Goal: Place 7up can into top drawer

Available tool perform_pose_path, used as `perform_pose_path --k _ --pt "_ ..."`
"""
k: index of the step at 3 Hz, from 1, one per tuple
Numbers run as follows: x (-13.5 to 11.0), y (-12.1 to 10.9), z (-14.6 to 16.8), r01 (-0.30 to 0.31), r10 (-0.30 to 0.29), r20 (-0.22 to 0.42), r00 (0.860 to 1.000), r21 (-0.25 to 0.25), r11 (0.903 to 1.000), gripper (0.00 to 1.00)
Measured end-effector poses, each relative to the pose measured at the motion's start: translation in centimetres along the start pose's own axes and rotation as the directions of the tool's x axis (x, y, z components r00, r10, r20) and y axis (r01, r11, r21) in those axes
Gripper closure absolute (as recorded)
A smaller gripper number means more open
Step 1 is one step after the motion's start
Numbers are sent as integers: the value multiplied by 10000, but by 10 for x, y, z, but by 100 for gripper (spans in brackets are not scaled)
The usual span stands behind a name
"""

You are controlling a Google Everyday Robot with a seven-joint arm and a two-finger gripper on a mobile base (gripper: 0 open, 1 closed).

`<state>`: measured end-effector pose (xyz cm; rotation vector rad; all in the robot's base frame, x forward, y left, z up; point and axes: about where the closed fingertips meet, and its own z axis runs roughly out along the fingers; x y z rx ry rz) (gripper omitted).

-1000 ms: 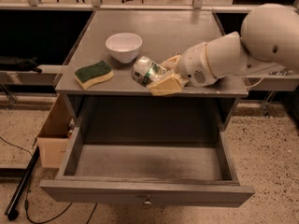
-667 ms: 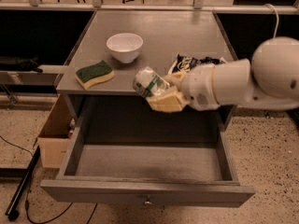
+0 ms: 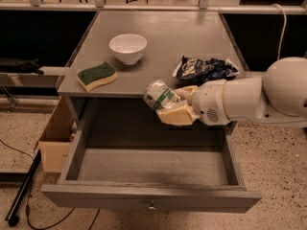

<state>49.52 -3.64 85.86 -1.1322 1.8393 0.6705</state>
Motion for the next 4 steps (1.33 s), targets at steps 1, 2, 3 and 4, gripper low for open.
perform_pose_path --k 1,2,3,4 --pt "13 -3 34 -42 19 -526 9986 -431 9991 100" --pt "41 12 68 -362 230 -1220 9923 -1078 9935 100" --pt "73 26 85 -841 574 -1741 9831 -1502 9851 100" --pt "72 27 86 -806 542 -1701 9839 -1521 9851 100"
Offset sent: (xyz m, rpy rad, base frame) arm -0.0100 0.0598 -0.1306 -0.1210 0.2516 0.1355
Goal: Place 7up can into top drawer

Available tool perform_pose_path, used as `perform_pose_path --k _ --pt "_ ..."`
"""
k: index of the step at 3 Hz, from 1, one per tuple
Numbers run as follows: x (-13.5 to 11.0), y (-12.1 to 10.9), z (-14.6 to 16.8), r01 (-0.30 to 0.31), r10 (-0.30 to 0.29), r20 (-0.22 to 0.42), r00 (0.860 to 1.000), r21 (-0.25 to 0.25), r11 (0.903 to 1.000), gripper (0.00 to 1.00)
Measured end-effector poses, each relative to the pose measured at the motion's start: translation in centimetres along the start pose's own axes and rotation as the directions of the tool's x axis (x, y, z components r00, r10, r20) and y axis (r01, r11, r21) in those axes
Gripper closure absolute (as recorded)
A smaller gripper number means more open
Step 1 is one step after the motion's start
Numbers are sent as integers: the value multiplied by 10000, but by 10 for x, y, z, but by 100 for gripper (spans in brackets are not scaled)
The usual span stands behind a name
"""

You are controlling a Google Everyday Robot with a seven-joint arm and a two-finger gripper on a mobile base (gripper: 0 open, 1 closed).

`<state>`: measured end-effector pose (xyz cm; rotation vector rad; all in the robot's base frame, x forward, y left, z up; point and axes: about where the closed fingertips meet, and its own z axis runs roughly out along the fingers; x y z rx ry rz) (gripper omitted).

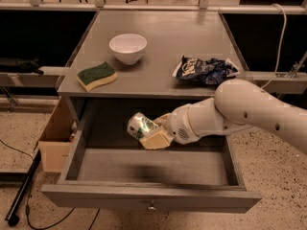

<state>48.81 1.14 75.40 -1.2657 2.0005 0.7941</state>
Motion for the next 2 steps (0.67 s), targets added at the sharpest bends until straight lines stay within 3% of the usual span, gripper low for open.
perform_pose_path --k 2 --pt "28 -21 25 -629 628 64 9980 145 9979 100"
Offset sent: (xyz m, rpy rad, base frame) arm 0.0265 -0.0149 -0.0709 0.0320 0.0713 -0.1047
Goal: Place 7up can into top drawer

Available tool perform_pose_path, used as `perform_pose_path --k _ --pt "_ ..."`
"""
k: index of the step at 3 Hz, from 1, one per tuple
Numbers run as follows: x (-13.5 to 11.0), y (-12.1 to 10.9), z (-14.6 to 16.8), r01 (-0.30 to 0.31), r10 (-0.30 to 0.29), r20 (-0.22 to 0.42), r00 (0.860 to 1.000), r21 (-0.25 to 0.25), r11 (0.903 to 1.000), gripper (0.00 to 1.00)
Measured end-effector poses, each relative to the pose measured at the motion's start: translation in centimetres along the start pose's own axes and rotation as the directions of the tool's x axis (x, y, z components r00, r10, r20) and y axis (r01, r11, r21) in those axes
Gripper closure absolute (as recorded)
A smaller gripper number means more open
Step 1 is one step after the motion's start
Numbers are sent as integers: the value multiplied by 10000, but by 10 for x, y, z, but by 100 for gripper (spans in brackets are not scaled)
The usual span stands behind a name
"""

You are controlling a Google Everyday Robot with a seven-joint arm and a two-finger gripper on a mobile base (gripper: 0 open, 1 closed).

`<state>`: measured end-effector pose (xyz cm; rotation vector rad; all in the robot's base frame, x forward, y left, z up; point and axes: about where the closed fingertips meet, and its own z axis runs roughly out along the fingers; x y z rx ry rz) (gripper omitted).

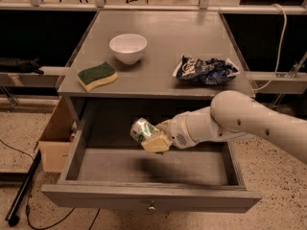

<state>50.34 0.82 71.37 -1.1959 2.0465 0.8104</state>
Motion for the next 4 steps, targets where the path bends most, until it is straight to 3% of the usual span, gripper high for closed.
perform_pose_path --k 1,3,4 --pt "29 -15 15 -729 729 -38 9973 40 9973 100" --pt "80 -48 36 -1951 1957 -521 9793 176 9806 100" --pt "99 -49 41 -2262 2272 -666 9716 217 9738 100"
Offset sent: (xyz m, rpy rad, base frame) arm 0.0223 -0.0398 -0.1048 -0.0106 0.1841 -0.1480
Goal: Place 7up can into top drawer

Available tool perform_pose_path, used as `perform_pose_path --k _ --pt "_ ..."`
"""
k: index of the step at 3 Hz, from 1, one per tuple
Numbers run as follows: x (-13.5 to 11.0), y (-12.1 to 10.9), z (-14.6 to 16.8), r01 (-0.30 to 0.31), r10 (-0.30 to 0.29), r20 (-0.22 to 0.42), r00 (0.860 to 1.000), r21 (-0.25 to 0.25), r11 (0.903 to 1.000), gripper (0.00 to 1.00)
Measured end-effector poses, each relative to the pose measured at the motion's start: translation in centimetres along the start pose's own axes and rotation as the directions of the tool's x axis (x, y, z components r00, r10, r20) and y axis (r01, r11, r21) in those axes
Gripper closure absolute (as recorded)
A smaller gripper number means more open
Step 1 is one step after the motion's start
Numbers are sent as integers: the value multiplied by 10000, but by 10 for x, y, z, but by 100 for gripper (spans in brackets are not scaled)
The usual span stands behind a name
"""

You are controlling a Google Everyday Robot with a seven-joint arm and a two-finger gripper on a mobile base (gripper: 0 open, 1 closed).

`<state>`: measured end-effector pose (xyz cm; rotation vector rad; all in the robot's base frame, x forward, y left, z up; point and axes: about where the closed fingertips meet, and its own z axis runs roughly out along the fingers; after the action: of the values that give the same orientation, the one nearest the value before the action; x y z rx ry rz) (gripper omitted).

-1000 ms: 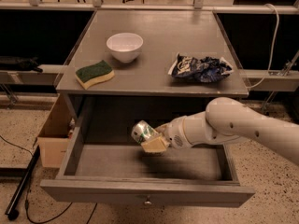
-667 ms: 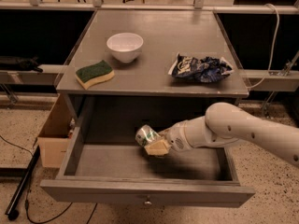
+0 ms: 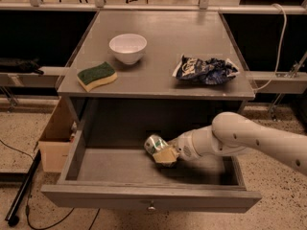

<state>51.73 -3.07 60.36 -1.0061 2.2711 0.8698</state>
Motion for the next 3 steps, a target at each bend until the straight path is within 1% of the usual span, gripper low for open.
perform_pose_path --k 1,2,3 --pt "-2 1 -2 1 -1 0 10000 0 10000 83" --pt "-2 1 -2 1 -1 0 10000 0 10000 60" --pt "-2 1 -2 1 -1 -1 10000 -1 10000 29"
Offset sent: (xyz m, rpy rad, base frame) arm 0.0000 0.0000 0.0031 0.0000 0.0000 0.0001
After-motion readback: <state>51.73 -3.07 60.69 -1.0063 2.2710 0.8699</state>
